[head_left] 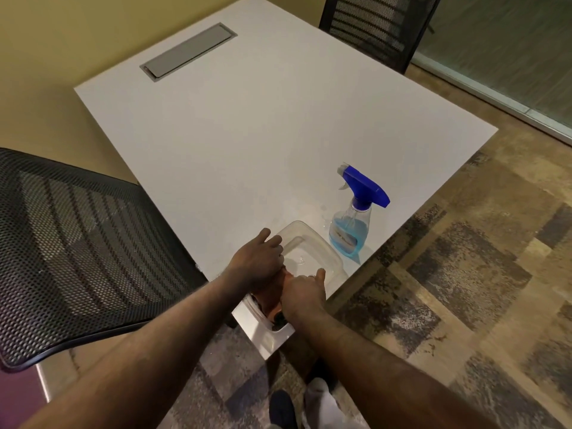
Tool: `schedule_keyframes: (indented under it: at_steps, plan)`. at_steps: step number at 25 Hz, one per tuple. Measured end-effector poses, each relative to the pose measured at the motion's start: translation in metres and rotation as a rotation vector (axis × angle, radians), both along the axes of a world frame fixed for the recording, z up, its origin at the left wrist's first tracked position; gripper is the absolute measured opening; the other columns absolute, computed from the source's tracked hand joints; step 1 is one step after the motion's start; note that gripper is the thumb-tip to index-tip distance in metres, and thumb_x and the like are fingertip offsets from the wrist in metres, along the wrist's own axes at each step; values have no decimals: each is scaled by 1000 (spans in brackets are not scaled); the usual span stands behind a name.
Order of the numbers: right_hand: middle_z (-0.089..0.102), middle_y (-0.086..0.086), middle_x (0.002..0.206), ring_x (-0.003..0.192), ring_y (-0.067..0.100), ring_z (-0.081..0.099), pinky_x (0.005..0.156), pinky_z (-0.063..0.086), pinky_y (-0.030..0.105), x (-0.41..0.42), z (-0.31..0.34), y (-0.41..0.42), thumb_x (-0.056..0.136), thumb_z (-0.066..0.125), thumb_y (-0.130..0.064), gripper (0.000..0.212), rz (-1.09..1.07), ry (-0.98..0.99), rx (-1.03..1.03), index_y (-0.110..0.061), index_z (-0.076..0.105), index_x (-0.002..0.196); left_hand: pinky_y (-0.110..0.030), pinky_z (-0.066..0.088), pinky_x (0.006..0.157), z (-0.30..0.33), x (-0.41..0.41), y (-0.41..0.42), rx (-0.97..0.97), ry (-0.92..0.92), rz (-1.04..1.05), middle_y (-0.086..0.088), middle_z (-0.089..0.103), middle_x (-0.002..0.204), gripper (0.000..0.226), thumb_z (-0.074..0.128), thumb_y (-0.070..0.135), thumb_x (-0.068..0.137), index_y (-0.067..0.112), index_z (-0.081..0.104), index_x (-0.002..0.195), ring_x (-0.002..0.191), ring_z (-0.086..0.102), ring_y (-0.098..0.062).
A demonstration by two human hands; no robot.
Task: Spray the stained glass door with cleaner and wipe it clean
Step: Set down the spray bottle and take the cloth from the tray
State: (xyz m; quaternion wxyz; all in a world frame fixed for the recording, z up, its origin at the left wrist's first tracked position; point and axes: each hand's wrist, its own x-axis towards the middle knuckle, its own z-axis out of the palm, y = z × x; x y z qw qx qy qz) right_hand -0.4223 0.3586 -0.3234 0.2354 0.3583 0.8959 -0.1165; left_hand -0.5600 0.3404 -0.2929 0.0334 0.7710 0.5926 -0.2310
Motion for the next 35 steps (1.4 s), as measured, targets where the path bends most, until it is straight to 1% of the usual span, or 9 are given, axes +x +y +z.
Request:
schedule_keyframes:
  at_steps: [3, 6, 9, 15, 18, 22, 27, 31, 35]
  plan:
    - [69, 6, 91, 95, 24, 65, 114, 9, 53, -4, -2, -2, 92, 60, -25, 11, 1, -20, -15, -14, 62, 95, -30, 43, 100, 0, 8, -1, 60, 61, -38, 9, 71, 80, 18, 57, 22, 91, 21, 73, 83, 94, 62, -14]
    - [70, 6, 94, 99, 23, 65, 116, 4, 54, -7, -4, -1, 93, 59, -22, 9, 9, -34, -8, -14, 63, 94, -37, 34, 106, -9, 13, 1, -39, 14, 59, -4, 71, 95, 29, 42, 18, 100, 9, 69, 94, 104, 57, -24]
    - [70, 6, 96, 100, 22, 64, 116, 4, 54, -8, -4, 3, 93, 58, -23, 10, 8, -14, -9, -14, 64, 95, -39, 34, 98, -11, 15, 3, 12, -12, 151, -5, 70, 95, 32, 38, 22, 101, 10, 66, 91, 103, 55, -26]
    - [68, 4, 98, 98, 21, 63, 113, 20, 47, -14, 0, 8, 94, 54, -24, 14, -37, 77, -55, -15, 64, 96, -38, 29, 83, -9, 23, -1, -25, -58, 290, -3, 65, 91, 13, 53, 21, 85, 13, 63, 88, 100, 52, -28]
    - [69, 4, 96, 94, 21, 63, 103, 31, 42, -13, 6, 12, 93, 55, -23, 11, -118, 181, -129, -15, 63, 94, -36, 23, 76, 1, 30, -1, 18, -91, 386, -2, 64, 90, 10, 52, 16, 83, 15, 61, 85, 96, 53, -28]
    - [69, 5, 95, 92, 23, 63, 93, 37, 40, -7, 20, 16, 92, 56, -22, 11, -206, 323, -172, -15, 61, 98, -36, 26, 77, 20, 34, -3, 133, -227, 582, -3, 66, 99, 21, 47, 20, 90, 16, 67, 95, 98, 55, -29]
    - [67, 6, 96, 87, 22, 60, 89, 41, 38, -3, 57, 10, 94, 55, -26, 15, -382, 408, -164, -14, 62, 102, -36, 44, 86, 59, 42, -9, 299, -516, 865, -8, 72, 108, 27, 55, 15, 88, 15, 73, 109, 107, 62, -32]
    - [57, 1, 85, 94, 23, 59, 95, 39, 42, 21, 100, -10, 95, 55, -29, 13, -536, 528, -52, -18, 51, 88, -41, 53, 84, 104, 59, -29, 497, -706, 799, -14, 74, 98, 21, 60, 14, 84, 7, 75, 97, 96, 67, -34]
    - [67, 7, 98, 97, 24, 63, 97, 44, 44, 75, 151, -38, 92, 61, -32, 21, -627, 580, 160, -13, 60, 101, -40, 49, 89, 148, 94, -44, 536, -807, 584, -20, 69, 110, 25, 63, 13, 88, 1, 72, 108, 107, 63, -37]
